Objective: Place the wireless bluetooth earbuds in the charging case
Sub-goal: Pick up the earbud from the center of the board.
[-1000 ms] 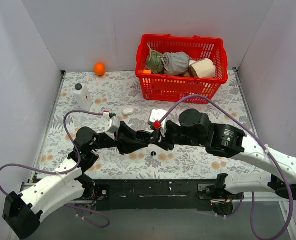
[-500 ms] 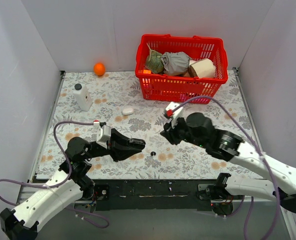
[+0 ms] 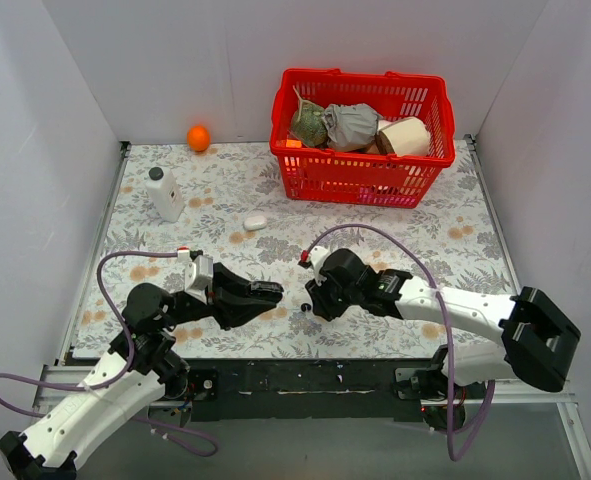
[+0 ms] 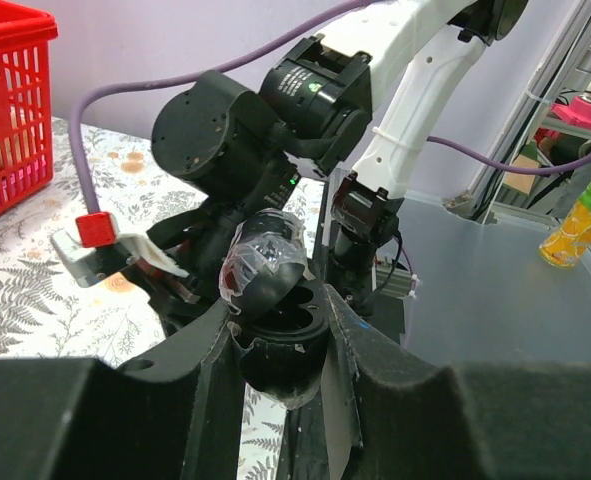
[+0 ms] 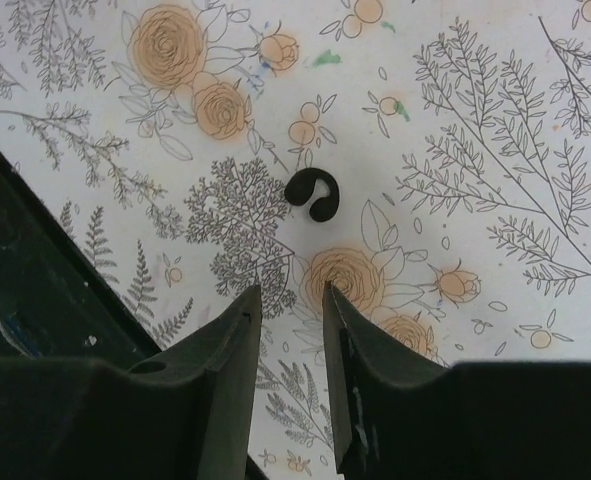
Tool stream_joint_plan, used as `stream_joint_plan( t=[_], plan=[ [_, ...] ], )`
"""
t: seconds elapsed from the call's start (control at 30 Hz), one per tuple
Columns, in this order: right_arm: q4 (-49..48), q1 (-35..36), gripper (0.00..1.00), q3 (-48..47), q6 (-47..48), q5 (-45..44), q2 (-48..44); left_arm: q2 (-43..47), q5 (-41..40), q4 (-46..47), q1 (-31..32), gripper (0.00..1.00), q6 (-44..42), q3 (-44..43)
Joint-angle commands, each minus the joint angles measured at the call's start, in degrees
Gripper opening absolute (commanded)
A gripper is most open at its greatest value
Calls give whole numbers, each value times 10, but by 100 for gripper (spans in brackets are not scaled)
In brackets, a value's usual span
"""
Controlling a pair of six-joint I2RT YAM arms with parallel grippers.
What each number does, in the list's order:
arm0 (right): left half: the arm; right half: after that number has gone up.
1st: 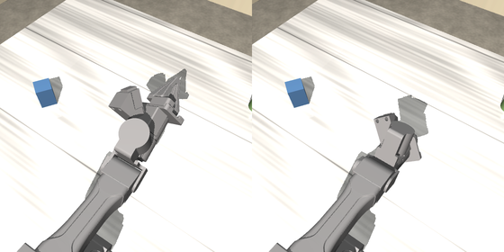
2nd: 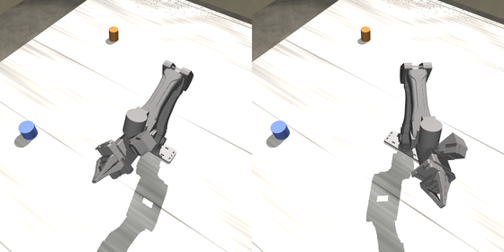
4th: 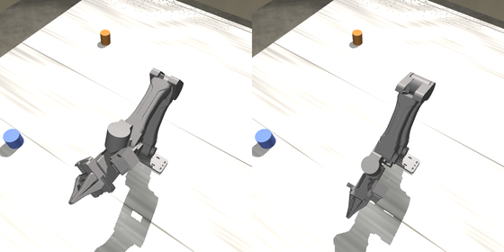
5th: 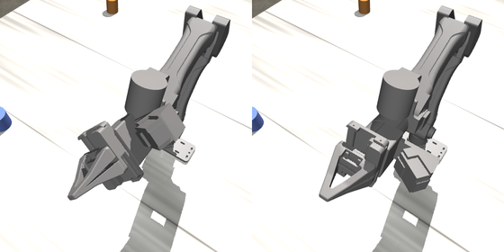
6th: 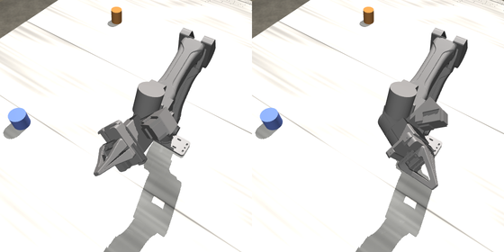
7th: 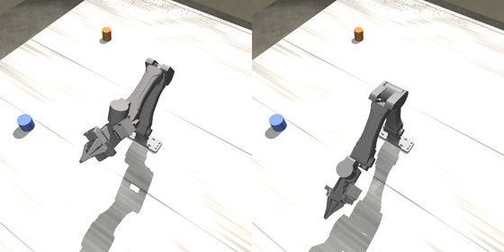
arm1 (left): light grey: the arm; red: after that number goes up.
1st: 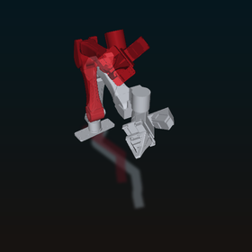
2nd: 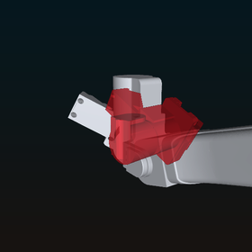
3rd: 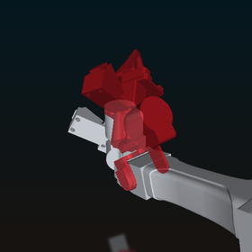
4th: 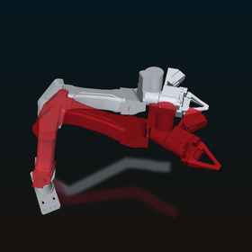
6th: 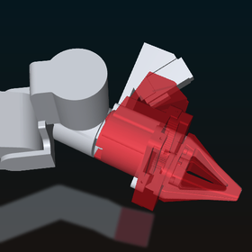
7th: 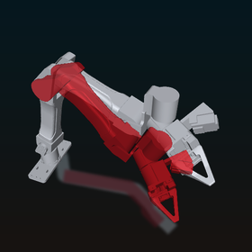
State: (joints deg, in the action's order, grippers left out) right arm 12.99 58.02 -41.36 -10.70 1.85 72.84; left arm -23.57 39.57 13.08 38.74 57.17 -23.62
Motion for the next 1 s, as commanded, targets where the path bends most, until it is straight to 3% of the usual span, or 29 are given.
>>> stream_joint_plan(
  t=[0.0,0.2,0.33,0.43,0.97],
  plan=[
    [-79,-19,40,-12,-19,-16,37,12,-11,-12,0,0,8,7],
    [-94,-33,38,-23,-27,12,89,25,-17,-31,0,0,3,6],
    [-108,-34,10,-15,-35,21,100,33,-18,-34,0,0,3,10],
    [-113,-34,1,-14,-35,31,108,34,-17,-35,0,0,4,13],
    [-110,-44,1,-27,-29,11,163,38,-17,-48,0,0,0,13]
  ],
)
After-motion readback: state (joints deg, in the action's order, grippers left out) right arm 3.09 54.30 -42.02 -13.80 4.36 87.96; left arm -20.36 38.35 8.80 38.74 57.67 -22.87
